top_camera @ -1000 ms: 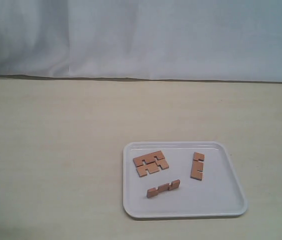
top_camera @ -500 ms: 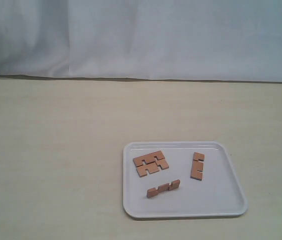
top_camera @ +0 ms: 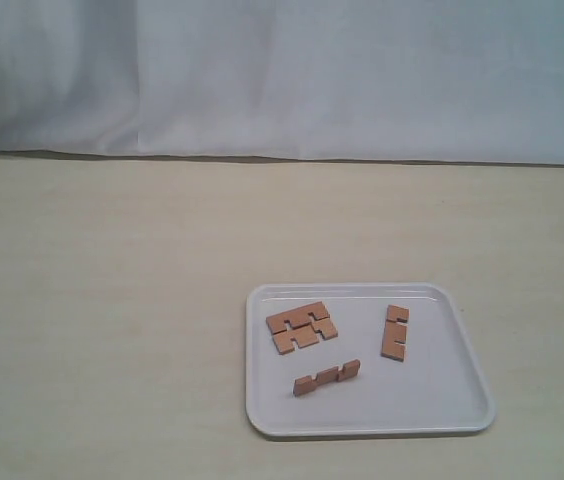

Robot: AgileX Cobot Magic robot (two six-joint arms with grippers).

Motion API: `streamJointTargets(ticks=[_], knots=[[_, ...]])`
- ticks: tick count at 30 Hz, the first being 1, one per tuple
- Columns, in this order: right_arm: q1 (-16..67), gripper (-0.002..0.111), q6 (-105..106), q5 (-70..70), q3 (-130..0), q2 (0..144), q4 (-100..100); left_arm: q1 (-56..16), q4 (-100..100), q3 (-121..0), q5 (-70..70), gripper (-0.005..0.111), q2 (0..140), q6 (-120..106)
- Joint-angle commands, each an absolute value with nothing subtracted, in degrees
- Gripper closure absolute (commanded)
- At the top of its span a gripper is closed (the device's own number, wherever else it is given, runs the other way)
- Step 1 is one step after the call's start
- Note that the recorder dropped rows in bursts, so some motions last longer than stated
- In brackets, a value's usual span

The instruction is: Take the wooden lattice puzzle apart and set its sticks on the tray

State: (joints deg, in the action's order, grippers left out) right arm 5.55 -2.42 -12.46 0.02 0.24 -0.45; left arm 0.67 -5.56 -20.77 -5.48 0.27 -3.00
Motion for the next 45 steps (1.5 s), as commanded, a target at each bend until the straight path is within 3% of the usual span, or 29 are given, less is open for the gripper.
streamJointTargets(ticks=[1, 8, 22, 45], knots=[[5.5, 0.104, -2.2, -12.2, 0.0, 0.0, -0.5, 0.2, -7.0, -21.1, -6.7, 0.107, 0.0, -2.8], [5.5, 0.104, -2.2, -12.2, 0.0, 0.0, -0.5, 0.2, -15.2, -20.5, -15.0, 0.107, 0.0, -1.0], [5.5, 0.104, -2.2, -12.2, 0.0, 0.0, -0.5, 0.2, -12.5, 0.0, -6.3, 0.107, 0.0, -1.8], [5.5, 0.104, -2.2, -12.2, 0.0, 0.0, -0.5, 0.2, -10.1, 0.0, -14.9, 0.107, 0.0, 1.8]])
